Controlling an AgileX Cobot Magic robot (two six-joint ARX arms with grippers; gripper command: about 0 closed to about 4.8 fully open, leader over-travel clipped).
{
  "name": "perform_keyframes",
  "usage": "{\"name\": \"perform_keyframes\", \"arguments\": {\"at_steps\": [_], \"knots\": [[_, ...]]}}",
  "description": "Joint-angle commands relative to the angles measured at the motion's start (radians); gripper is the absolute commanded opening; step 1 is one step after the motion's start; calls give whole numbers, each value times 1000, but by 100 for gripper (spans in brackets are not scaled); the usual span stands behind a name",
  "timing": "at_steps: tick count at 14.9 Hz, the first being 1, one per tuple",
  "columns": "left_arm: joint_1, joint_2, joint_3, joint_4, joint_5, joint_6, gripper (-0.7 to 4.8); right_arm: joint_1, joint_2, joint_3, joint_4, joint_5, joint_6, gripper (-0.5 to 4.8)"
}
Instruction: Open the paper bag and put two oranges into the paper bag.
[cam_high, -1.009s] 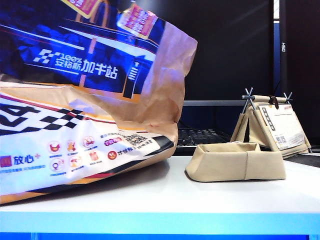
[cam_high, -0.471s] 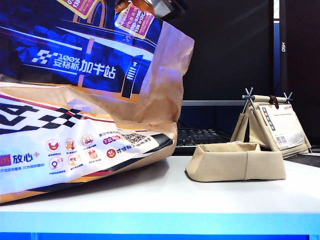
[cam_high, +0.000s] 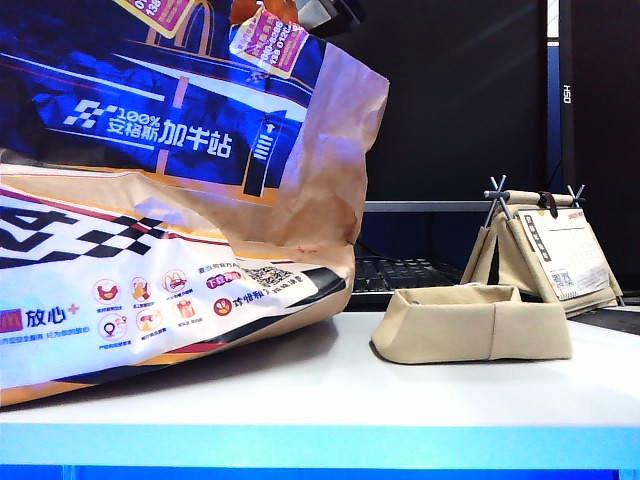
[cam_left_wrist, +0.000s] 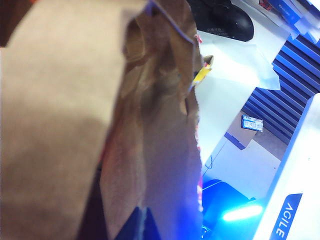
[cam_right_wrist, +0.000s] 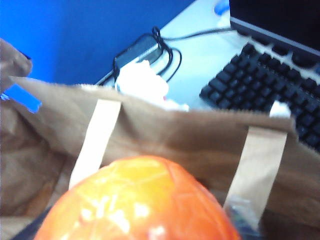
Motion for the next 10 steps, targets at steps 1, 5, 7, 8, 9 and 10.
{"name": "perform_keyframes", "arguments": {"at_steps": [1, 5, 7, 8, 9, 10], "knots": [[0, -1, 3, 6, 6, 4, -6, 3, -9, 7, 60, 1, 56, 479], [1, -1, 3, 6, 2, 4, -6, 3, -16, 9, 92, -3, 77, 479], [1, -1, 3, 49, -22, 4, -5, 2, -57, 9, 140, -6, 47, 479], [1, -1, 3, 85, -62, 3, -5, 2, -100, 9, 175, -2, -14, 479], [1, -1, 3, 108, -77, 2, -4, 2, -130, 9, 191, 16, -56, 479], [2, -1, 3, 150, -84, -6, 42, 2, -175, 9, 204, 100, -103, 479]]}}
